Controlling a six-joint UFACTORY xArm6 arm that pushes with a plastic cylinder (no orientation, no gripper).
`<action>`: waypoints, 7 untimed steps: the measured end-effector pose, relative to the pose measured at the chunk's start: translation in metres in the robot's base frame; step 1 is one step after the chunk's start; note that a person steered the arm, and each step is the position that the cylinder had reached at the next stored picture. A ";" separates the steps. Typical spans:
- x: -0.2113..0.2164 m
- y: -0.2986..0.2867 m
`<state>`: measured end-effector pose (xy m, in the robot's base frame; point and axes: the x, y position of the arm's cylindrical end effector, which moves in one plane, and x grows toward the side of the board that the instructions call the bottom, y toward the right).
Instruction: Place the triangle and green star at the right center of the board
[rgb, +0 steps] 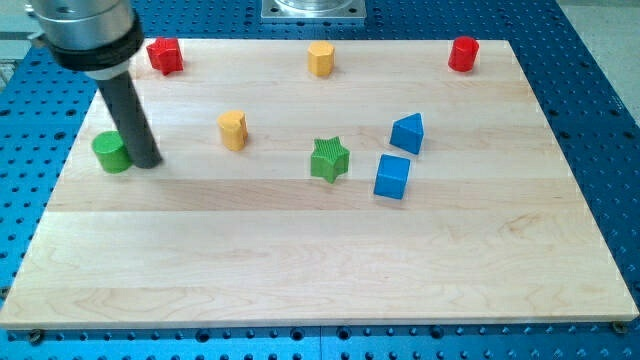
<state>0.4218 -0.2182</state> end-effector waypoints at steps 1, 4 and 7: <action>-0.012 -0.011; -0.028 -0.005; -0.052 0.212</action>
<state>0.3698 -0.0061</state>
